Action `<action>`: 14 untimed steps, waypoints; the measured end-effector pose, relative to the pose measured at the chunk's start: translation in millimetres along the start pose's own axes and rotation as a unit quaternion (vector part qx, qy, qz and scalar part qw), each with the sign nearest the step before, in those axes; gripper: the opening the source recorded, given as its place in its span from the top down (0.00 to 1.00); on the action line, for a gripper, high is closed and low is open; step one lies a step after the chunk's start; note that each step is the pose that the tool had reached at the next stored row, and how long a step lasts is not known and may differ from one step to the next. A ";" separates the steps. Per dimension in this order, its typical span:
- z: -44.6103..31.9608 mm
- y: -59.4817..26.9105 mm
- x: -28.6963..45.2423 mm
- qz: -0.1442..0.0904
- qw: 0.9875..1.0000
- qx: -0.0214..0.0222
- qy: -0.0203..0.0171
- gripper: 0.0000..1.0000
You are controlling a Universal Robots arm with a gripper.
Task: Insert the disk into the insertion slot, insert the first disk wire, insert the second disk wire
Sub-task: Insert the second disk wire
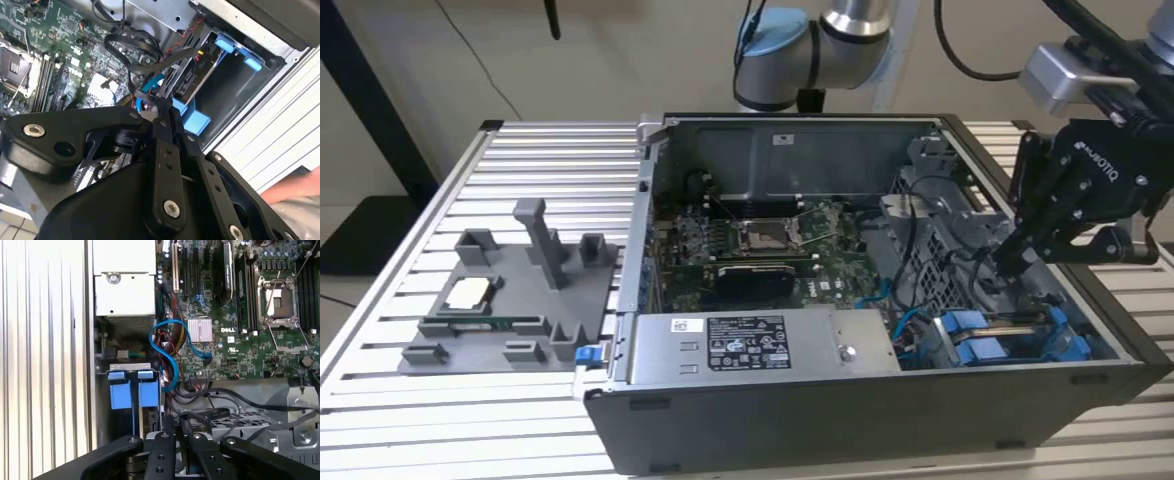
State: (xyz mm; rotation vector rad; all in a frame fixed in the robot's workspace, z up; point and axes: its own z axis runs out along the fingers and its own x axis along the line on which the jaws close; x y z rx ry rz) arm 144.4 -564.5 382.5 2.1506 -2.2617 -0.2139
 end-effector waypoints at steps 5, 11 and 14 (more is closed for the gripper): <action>0.4 0.1 0.4 0.000 1.000 0.000 -0.001 0.84; 6.9 -0.6 1.1 -0.002 1.000 0.008 -0.001 0.84; 11.5 -1.0 1.6 -0.002 1.000 0.010 -0.001 0.84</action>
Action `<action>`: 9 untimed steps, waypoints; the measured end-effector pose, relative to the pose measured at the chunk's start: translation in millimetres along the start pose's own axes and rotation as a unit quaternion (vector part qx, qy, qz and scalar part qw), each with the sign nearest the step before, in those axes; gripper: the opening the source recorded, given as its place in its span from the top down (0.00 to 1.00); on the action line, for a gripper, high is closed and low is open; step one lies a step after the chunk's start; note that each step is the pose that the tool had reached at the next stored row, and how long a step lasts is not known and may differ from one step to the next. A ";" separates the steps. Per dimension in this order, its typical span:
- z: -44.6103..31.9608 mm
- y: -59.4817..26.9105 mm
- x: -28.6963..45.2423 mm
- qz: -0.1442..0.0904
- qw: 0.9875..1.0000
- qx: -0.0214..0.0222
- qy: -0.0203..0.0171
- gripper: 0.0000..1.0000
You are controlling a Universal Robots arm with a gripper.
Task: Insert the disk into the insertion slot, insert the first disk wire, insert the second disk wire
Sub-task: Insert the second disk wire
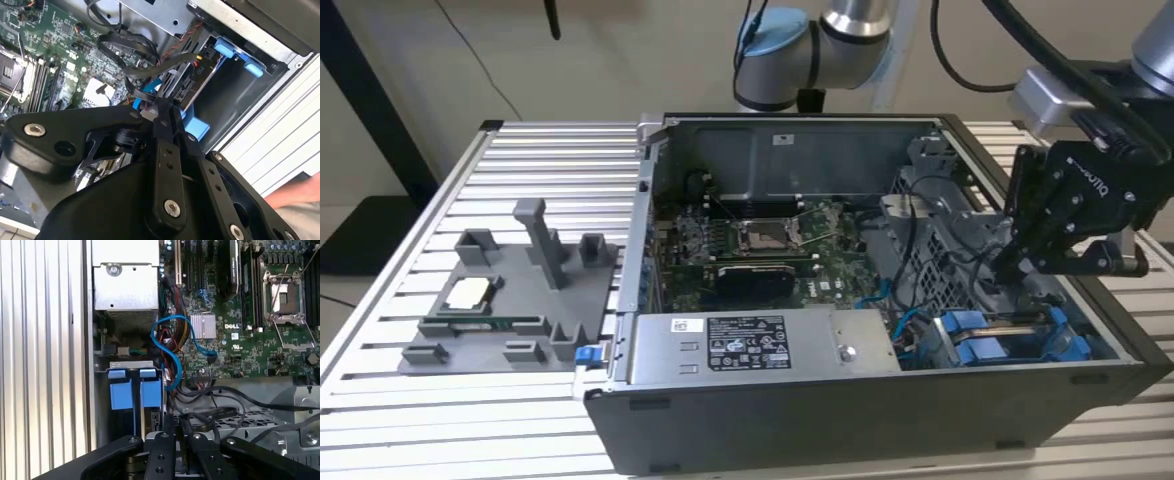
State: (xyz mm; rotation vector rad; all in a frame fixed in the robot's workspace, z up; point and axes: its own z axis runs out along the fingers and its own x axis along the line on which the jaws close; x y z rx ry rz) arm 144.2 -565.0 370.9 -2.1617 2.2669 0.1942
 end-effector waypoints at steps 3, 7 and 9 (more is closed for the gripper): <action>3.5 -0.3 0.4 -0.001 1.000 0.004 0.000 0.84; 6.9 -0.7 1.2 -0.002 1.000 0.010 0.001 0.84; 8.5 -0.8 2.0 -0.002 1.000 0.014 0.001 0.84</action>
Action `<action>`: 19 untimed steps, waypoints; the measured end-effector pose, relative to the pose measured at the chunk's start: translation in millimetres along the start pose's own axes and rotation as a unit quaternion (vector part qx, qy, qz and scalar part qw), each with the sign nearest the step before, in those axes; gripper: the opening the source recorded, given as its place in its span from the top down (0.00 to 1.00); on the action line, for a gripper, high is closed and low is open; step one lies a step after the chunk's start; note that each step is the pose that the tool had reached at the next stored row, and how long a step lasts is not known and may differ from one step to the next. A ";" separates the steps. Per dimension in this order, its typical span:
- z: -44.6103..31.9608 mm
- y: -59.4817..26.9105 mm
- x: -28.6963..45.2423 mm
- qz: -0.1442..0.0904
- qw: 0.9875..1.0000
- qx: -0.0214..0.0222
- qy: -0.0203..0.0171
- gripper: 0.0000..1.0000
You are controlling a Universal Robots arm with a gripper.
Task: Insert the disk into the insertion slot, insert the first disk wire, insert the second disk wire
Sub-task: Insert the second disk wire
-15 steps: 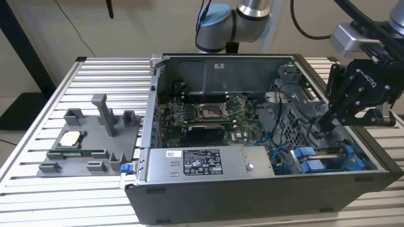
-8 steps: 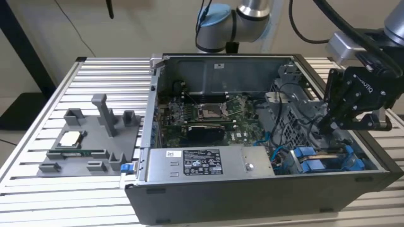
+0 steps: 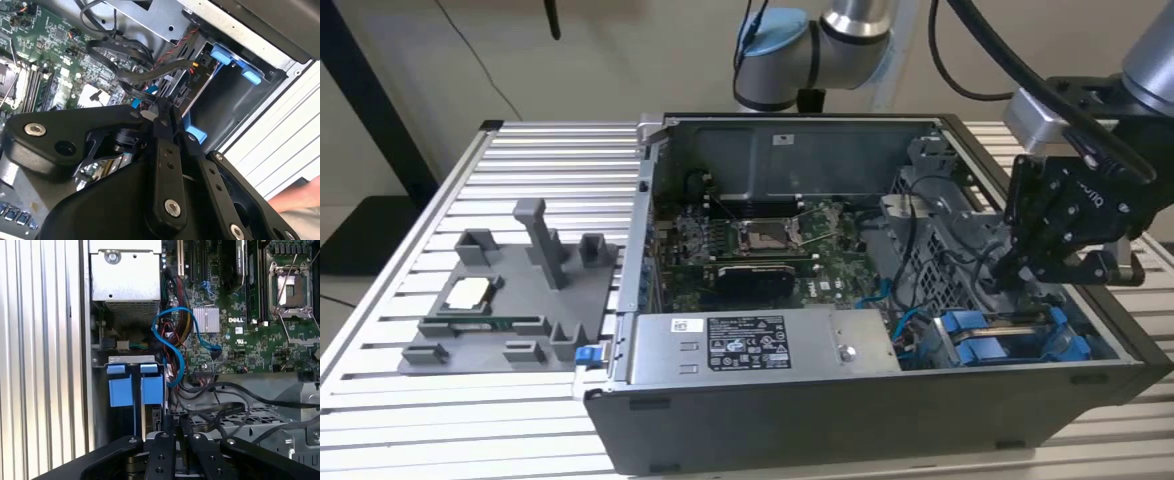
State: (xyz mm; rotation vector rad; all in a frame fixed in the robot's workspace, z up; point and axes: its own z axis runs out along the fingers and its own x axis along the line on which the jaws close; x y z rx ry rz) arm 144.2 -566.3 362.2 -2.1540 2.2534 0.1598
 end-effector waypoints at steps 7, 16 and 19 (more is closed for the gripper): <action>8.2 -1.3 2.3 0.000 1.000 0.004 0.002 0.84; 13.7 -4.0 5.0 0.000 1.000 0.008 0.012 0.84; 15.1 -4.1 5.2 0.000 1.000 0.011 0.017 0.84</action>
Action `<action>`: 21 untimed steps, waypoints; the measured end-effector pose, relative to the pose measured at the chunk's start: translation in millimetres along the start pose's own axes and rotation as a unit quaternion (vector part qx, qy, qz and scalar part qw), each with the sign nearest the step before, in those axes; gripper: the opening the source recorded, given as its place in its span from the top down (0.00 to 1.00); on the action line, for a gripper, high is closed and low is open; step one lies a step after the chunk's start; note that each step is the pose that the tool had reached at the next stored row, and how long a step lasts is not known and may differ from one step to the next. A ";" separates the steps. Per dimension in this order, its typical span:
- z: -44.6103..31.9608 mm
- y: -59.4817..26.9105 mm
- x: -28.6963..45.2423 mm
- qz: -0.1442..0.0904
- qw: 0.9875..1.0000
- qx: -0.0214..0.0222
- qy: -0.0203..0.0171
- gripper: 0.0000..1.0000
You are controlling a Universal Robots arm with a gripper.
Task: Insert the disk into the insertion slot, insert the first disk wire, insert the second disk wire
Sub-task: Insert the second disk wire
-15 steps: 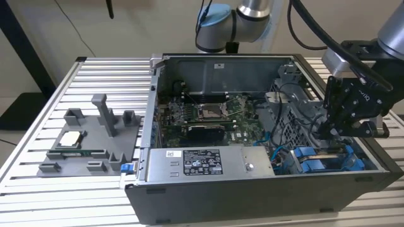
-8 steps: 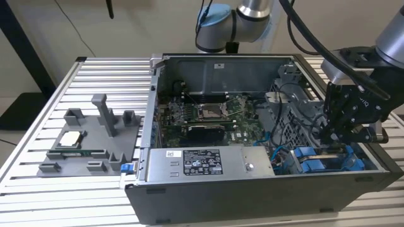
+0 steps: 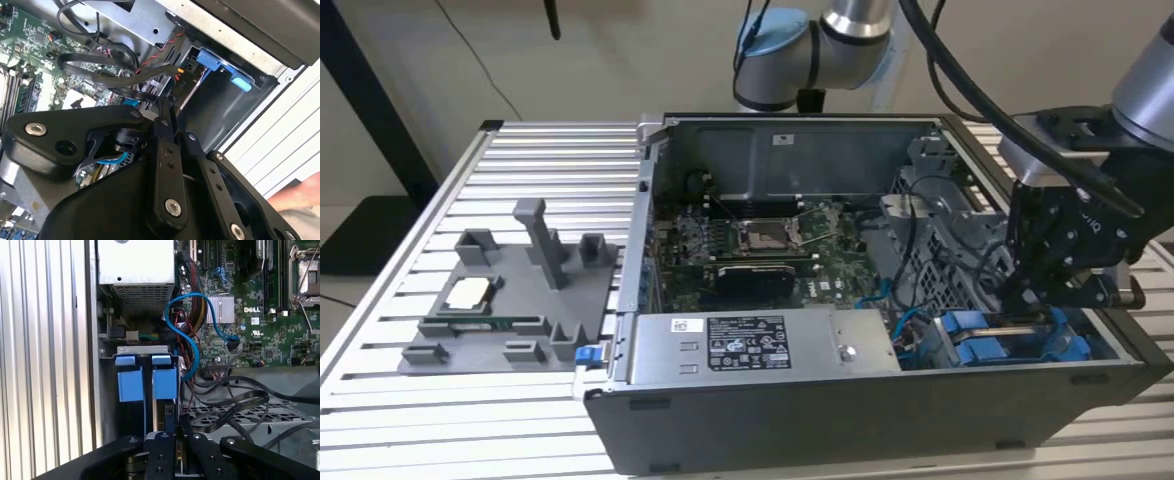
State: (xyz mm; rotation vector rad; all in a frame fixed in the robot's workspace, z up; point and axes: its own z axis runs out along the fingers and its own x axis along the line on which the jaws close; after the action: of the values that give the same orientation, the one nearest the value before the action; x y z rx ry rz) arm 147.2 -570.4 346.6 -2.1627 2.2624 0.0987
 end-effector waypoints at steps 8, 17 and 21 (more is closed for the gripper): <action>2.0 0.0 -0.1 0.000 1.000 0.004 0.002 0.84; 5.2 -0.1 -1.3 0.000 1.000 0.006 0.002 0.84; 10.2 -0.1 -1.0 0.000 1.000 0.008 0.002 0.84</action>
State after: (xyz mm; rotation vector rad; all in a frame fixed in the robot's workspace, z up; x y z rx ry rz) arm 147.0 -568.8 336.5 -2.1580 2.2575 0.0755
